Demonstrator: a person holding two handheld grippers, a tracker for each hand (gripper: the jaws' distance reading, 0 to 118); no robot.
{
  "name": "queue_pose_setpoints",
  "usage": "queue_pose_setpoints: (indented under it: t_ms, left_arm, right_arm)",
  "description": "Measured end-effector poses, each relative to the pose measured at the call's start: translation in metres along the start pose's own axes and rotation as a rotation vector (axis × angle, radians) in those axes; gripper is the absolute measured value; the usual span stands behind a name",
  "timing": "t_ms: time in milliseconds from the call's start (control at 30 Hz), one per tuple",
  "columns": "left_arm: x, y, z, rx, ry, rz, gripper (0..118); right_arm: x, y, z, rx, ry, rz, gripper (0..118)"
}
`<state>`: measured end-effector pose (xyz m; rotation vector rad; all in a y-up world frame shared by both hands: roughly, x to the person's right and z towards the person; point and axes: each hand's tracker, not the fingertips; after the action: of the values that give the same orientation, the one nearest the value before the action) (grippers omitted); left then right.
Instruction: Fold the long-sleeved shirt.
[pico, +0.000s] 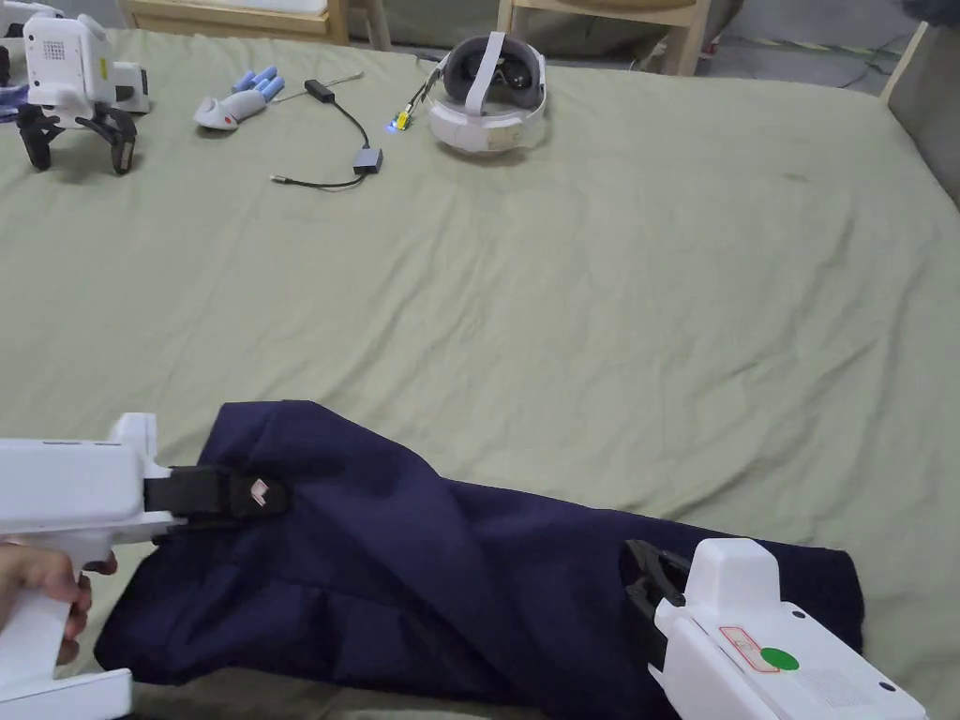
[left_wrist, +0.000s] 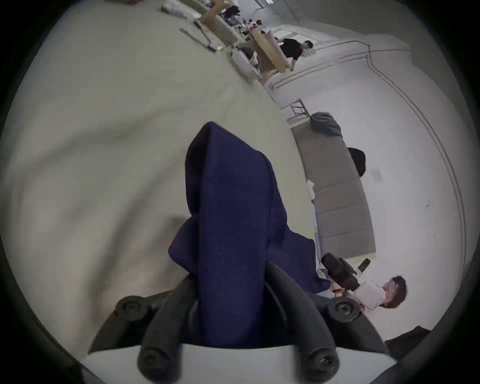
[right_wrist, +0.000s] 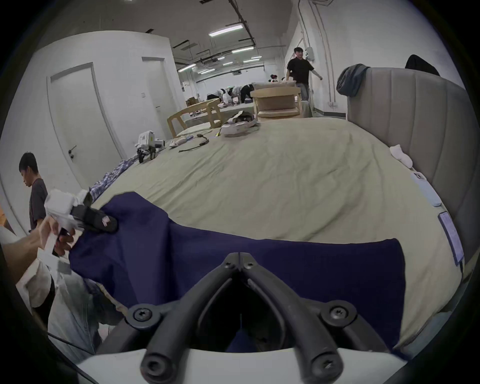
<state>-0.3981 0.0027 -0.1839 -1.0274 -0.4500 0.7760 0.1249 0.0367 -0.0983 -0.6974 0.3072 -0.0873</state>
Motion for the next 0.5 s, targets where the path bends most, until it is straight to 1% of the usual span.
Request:
queue_pose_setpoints:
  t_ms: [100, 200, 333, 367, 400, 433, 500]
  left_arm:
    - [-0.009, 0.016, 0.030, 0.053, 0.068, 0.007, 15]
    - [-0.018, 0.028, 0.068, 0.109, 0.090, 0.031, 15]
    - [-0.019, 0.040, 0.117, 0.180, 0.227, 0.013, 15]
    - [-0.018, 0.041, 0.126, 0.201, 0.219, 0.038, 15]
    - [0.018, 0.027, 0.134, 0.213, 0.219, 0.044, 15]
    - [0.045, 0.017, 0.137, 0.202, 0.228, 0.005, 15]
    - [0.076, 0.003, 0.131, 0.171, 0.224, -0.090, 15]
  right_arm:
    - [-0.004, 0.002, 0.001, 0.006, 0.015, 0.009, 0]
    - [-0.005, 0.006, 0.003, 0.013, 0.019, 0.015, 0]
    - [-0.005, 0.008, 0.002, 0.016, 0.025, 0.019, 0]
    - [-0.003, 0.007, 0.000, 0.016, 0.027, 0.021, 0]
    - [-0.003, 0.006, -0.001, 0.016, 0.027, 0.020, 0]
    - [-0.003, 0.006, -0.001, 0.015, 0.025, 0.018, 0]
    - [-0.004, 0.007, 0.001, 0.017, 0.033, 0.018, 0]
